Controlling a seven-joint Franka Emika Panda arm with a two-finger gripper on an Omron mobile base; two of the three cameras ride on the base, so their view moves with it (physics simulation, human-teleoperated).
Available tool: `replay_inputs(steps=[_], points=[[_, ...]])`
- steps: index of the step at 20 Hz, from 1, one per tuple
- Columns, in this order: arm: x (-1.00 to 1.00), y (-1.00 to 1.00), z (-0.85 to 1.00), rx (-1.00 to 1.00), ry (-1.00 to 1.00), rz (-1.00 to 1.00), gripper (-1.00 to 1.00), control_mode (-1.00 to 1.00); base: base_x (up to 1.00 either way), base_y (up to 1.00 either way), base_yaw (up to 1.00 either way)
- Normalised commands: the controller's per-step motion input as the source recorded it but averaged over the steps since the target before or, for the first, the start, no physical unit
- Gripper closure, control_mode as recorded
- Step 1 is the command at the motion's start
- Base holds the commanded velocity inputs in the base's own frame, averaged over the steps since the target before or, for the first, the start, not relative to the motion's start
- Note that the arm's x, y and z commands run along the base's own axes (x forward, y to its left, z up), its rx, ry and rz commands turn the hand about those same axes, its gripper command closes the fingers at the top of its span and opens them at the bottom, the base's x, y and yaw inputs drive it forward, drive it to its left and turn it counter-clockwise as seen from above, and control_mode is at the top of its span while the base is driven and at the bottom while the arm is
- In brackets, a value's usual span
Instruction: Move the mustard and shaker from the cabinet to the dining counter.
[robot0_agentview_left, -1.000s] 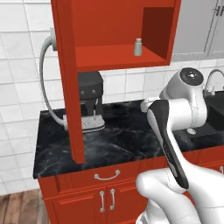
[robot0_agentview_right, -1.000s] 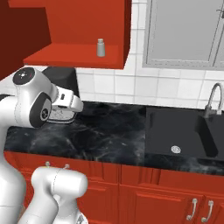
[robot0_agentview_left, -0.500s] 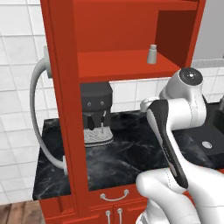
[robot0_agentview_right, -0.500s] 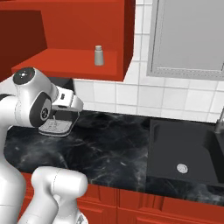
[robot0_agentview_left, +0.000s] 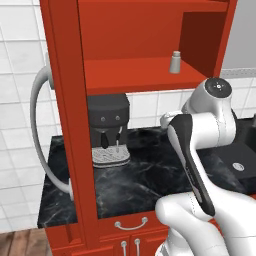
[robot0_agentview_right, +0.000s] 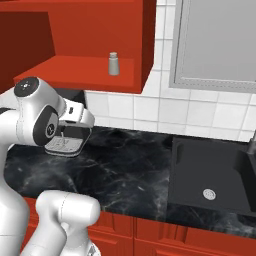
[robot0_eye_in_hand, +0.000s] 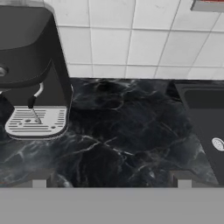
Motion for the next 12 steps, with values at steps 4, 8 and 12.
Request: replay_inputs(steps=[4, 8, 12], points=[[0.00, 0.00, 0.00, 0.00, 0.00, 0.00, -1.00, 1.00, 0.21, 0.00, 0.00], [-0.02, -0.04, 0.00, 0.00, 0.00, 0.00, -1.00, -1.00, 0.01, 0.00, 0.00], [-0.08, -0.14, 0.20, 0.03, -0.08, 0.04, -1.00, -1.00, 0.00, 0.00, 0.00]])
